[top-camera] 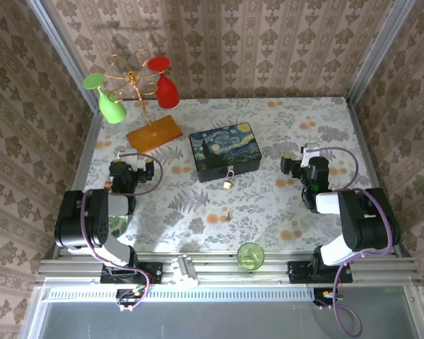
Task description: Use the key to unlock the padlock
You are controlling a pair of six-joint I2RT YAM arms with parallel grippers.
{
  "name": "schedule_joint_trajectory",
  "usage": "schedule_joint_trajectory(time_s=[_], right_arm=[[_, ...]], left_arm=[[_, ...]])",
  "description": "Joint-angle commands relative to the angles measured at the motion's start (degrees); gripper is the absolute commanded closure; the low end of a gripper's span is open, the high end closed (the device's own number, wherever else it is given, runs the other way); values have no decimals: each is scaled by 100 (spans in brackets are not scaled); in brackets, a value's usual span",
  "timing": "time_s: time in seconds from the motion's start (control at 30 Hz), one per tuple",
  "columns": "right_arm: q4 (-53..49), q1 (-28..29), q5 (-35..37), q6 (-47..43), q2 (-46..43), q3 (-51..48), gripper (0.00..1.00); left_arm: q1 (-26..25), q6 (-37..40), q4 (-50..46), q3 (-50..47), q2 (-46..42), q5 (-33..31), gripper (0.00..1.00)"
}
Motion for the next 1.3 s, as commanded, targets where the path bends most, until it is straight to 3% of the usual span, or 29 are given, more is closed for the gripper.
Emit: schedule_joint_trajectory(time_s=[0.0, 1.1, 1.17, 1.27], right_arm=[[45, 27, 88, -109, 24, 70, 0], [66, 26, 88, -103, 19, 53, 0], [-9, 39, 57, -132, -54, 70, 0], [-726, 123, 180, -176, -500, 246, 0]], left_arm=[[11, 41, 88, 96, 30, 72, 0], [36, 7, 148, 58, 7, 95, 0], [-4, -10, 162, -24, -180, -52, 0], [-221, 24, -135, -119, -751, -768, 0]])
